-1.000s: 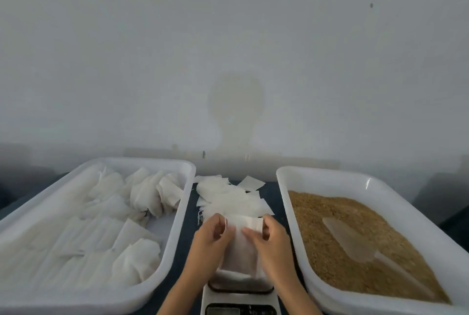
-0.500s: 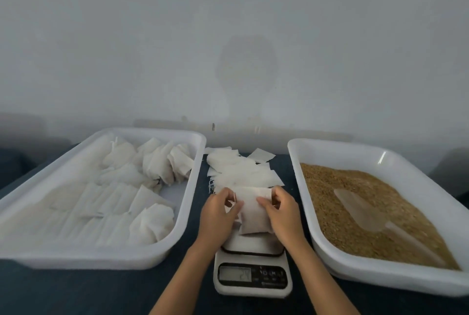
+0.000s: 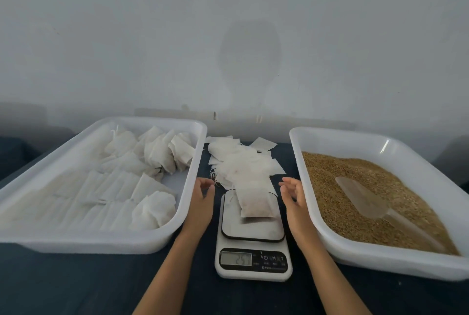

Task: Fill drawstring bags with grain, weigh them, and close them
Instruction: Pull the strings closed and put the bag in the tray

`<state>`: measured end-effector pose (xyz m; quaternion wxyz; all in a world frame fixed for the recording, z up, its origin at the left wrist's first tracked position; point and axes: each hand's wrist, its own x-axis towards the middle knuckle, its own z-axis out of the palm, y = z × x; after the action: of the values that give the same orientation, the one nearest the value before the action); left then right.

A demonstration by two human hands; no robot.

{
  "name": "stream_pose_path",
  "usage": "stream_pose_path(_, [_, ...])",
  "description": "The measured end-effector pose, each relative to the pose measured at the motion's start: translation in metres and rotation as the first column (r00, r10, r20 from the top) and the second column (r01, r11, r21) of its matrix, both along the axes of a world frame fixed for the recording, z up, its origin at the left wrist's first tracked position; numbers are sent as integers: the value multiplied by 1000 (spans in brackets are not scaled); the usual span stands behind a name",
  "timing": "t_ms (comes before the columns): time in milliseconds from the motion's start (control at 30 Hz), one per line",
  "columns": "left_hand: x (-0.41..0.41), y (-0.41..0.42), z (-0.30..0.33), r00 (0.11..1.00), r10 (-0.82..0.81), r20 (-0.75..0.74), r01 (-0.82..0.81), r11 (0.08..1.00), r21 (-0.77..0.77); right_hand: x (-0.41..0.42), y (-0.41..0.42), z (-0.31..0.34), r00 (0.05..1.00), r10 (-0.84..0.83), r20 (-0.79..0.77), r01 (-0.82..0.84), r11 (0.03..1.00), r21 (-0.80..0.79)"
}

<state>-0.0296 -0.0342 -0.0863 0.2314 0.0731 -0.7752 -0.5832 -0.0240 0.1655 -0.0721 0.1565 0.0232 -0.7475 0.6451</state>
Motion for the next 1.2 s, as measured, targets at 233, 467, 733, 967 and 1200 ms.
stream_pose_path(233, [-3,-2,-7,1000,15,14,-15,1000,7,-3,1,-4,1000,9,-9,-9,999,-45])
stream_pose_path(467, [-3,0,-7,1000,-9,21,9,1000,1,-3,0,-4,999,49,-15,-50,995,-81])
stream_pose_path(733, [1,4,-2,997,-70,30,70,998,1,-2,-2,-1,993,113,-39,-114,993,-24])
stream_pose_path(967, [5,8,-2,993,-93,69,94,995,-22,-1,-2,0,989,145,-32,-145,989,3])
stream_pose_path(1200, [4,15,7,985,-170,26,172,979,-110,-3,-1,-1,984,176,-25,-173,980,96])
